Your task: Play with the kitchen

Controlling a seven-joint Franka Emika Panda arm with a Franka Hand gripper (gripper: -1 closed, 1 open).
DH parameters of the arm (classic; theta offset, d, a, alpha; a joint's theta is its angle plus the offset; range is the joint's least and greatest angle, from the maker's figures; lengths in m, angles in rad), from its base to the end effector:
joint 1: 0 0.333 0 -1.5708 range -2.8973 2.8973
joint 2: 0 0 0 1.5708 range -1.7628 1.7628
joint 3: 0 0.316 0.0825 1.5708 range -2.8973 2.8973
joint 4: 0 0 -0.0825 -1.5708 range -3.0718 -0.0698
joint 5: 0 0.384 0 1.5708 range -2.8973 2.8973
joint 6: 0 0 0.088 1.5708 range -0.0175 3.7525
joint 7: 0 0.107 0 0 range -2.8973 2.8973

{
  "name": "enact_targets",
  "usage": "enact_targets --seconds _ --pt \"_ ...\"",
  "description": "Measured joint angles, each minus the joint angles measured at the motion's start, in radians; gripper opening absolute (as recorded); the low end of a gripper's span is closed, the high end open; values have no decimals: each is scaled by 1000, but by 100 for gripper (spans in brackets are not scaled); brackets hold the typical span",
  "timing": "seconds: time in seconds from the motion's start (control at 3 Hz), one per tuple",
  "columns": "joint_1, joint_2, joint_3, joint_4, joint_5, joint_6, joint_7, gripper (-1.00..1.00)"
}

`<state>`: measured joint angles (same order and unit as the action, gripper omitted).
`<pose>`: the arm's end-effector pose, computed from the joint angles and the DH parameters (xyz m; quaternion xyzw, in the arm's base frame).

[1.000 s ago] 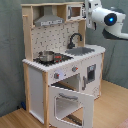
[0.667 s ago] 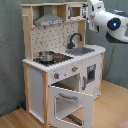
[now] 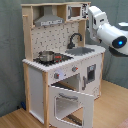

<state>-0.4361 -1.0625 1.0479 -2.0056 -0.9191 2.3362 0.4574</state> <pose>0.2174 0.4519 0.6774 0.5480 0.2310 0.5980 0.5372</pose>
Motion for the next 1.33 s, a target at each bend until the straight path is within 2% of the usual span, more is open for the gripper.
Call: enact_targets --seconds 0.67,1.0,1.33 --pt "99 -105 103 0 0 -108 -55 100" --pt "133 -133 183 0 0 -154 -66 100" --pt "133 -141 294 1 0 -181 -28 100"
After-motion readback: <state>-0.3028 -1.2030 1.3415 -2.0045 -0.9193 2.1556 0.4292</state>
